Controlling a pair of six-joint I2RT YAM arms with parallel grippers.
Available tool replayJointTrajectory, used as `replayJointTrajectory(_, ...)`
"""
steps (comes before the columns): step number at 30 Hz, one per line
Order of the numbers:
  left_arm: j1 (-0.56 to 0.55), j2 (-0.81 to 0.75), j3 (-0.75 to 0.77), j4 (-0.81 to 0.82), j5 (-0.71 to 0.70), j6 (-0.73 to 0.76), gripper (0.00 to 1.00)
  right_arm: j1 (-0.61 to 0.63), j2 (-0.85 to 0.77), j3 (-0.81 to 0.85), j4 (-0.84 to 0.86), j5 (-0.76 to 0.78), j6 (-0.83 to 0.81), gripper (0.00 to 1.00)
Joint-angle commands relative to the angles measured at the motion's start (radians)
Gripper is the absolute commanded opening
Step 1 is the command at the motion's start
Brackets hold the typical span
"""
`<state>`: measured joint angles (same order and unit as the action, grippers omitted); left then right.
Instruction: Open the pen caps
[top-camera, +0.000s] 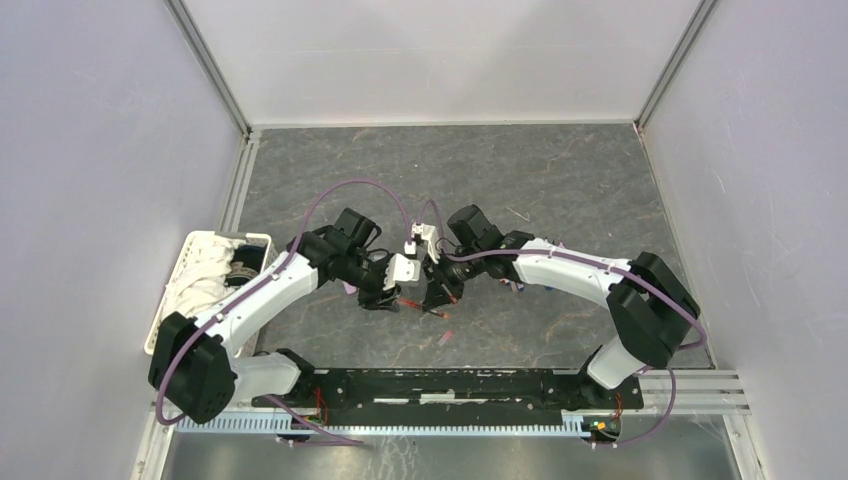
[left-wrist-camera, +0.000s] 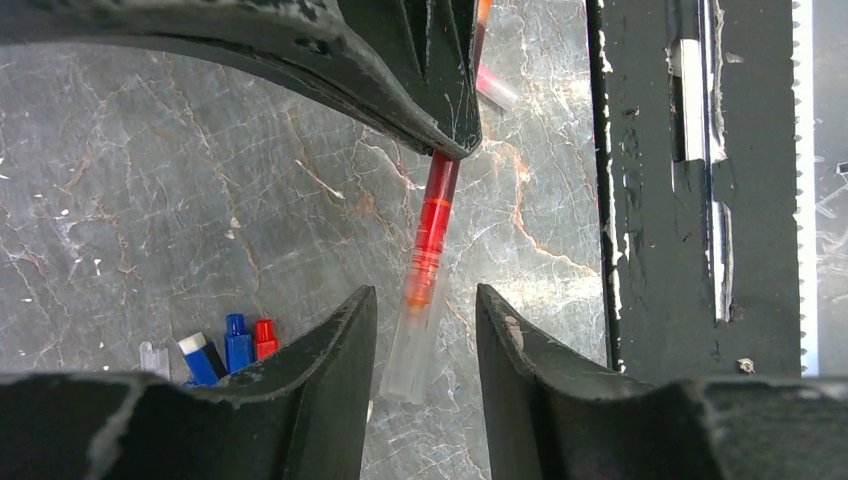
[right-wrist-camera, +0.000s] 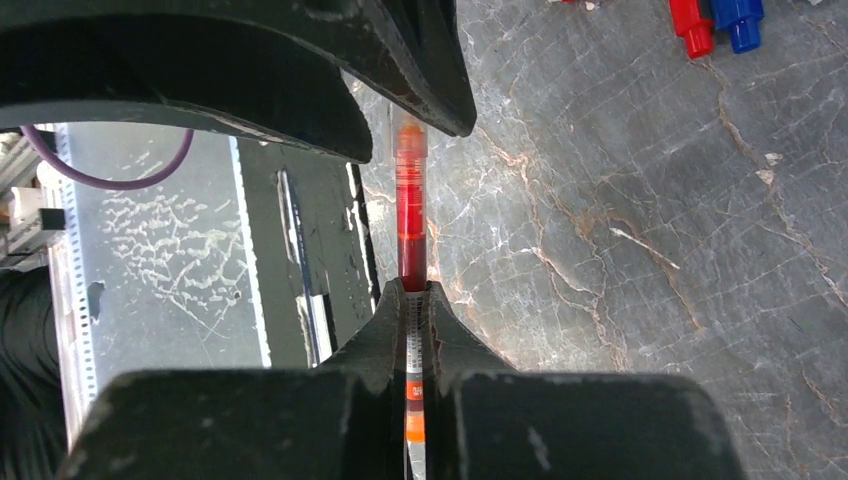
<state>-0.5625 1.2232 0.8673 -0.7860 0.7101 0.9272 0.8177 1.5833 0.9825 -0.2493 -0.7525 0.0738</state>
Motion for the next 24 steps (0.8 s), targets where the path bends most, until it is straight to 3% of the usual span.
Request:
replayJointTrajectory(1,-0.008,0.009,0.001,-0.013,0.006,0.053,0.47,-0.009,0.002,0.039,0.054,-0.058,0.024,0.00)
replayJointTrajectory(6,-0.015,0.006,0.002,-0.014,0.000,0.061,0.39,-0.018,0.005,0.029,0.071,-0.074,0.041,0.00)
replayJointTrajectory(10,-0.030,0.008,0.003,-0.014,-0.002,0.057,0.09,-0.020,0.005,0.010,0.141,-0.103,0.094,0.00)
replayJointTrajectory(11,-0.033,0.009,0.006,-0.014,-0.003,0.052,0.03,-0.019,0.009,0.006,0.157,-0.112,0.112,0.05)
replayJointTrajectory(17,-0.039,-0.002,0.017,-0.017,-0.011,0.041,0.02,-0.016,0.055,-0.031,0.270,-0.175,0.196,0.38)
replayJointTrajectory(20,-0.039,-0.010,0.027,-0.021,-0.018,0.041,0.02,-0.006,0.097,-0.026,0.267,-0.214,0.197,0.43)
replayJointTrajectory(24,-0.039,-0.013,0.048,-0.022,-0.016,0.037,0.02,0.011,0.148,0.014,0.228,-0.251,0.175,0.40)
